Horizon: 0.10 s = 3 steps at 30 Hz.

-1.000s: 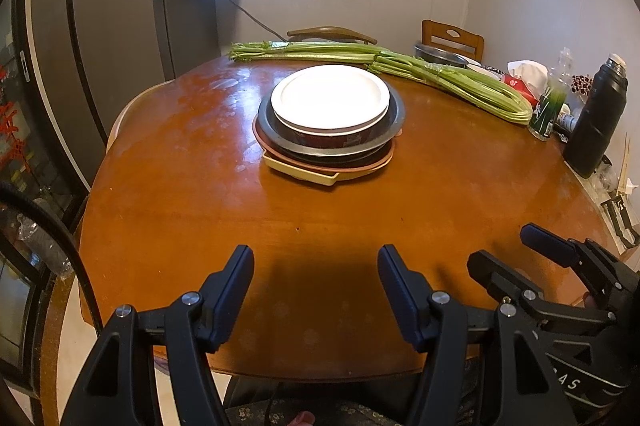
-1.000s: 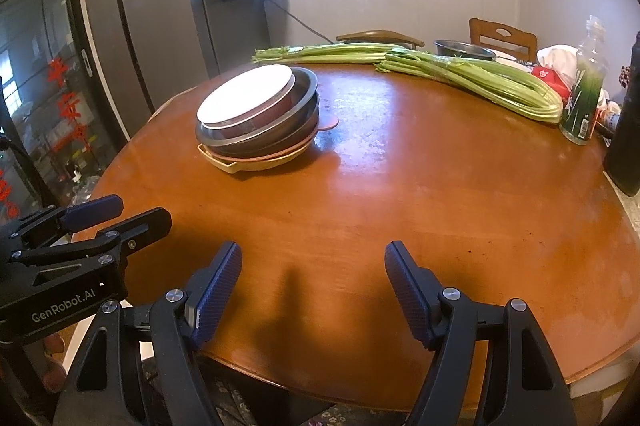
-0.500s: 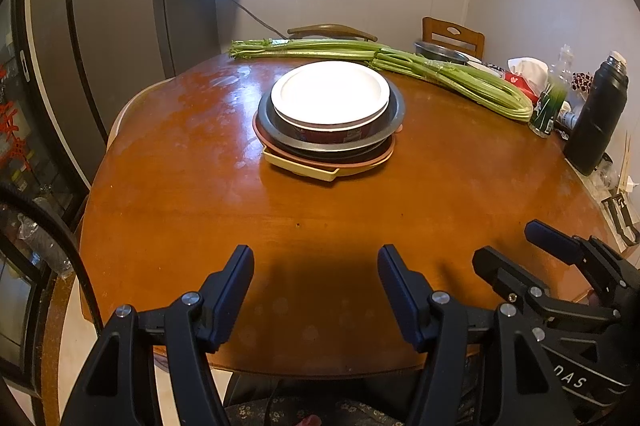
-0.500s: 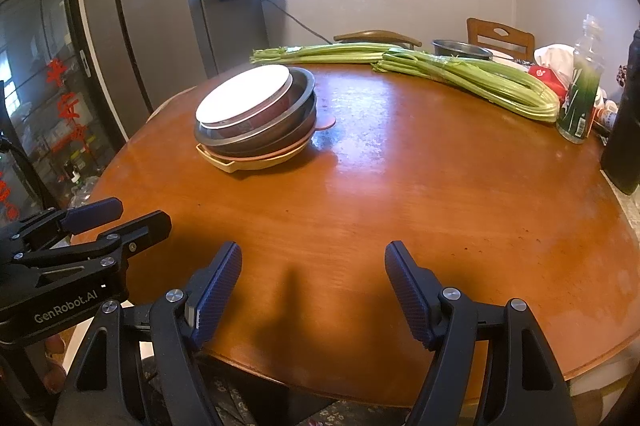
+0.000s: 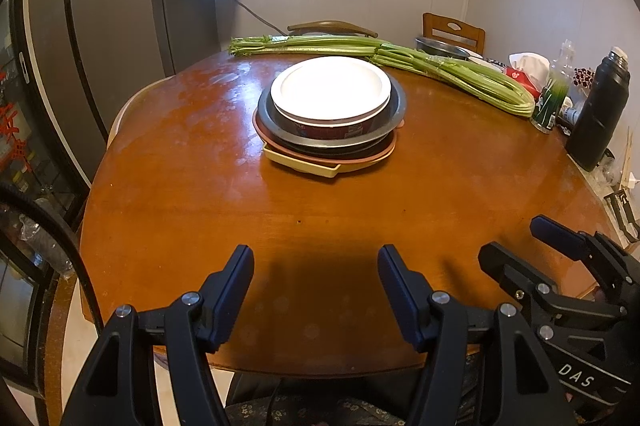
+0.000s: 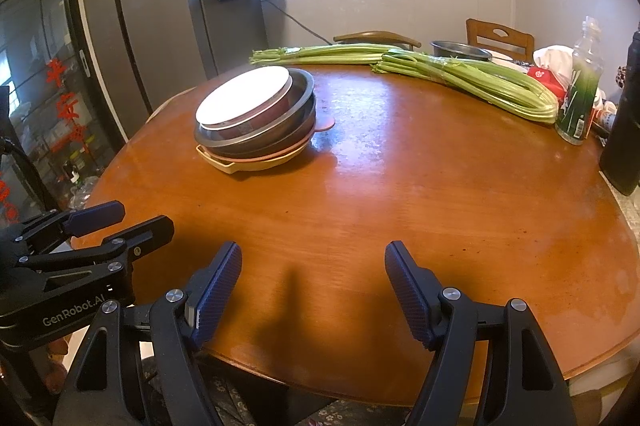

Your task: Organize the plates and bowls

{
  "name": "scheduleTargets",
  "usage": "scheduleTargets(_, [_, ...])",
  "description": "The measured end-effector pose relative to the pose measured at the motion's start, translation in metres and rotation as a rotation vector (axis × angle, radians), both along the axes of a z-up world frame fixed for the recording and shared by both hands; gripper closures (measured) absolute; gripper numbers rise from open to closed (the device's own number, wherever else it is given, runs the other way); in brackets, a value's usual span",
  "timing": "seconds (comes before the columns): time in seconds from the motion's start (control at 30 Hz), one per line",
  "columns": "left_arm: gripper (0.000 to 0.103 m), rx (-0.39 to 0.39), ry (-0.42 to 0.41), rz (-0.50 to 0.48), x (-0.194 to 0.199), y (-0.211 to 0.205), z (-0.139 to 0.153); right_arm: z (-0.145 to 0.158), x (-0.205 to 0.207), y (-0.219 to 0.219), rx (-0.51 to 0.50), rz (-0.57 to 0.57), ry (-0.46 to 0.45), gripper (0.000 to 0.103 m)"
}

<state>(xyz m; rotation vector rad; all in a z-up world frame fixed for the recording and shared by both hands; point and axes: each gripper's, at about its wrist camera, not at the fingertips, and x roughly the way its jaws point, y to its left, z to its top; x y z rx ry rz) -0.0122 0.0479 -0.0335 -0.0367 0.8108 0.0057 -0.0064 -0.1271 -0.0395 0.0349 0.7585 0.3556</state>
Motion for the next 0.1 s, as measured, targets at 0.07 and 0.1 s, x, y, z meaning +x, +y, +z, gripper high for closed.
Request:
scheduleTargets(0.07, [0.039, 0.004, 0.000, 0.003, 0.0012, 0.0005, -0.0003, 0.0005, 0.0002, -0.0001, -0.002, -0.001, -0.001, 0.028])
scheduleTargets(0.1, [0.039, 0.004, -0.001, 0.006, 0.0021, 0.0020, 0.0000, 0.0011, 0.0010, -0.0006, -0.005, 0.000, 0.000, 0.028])
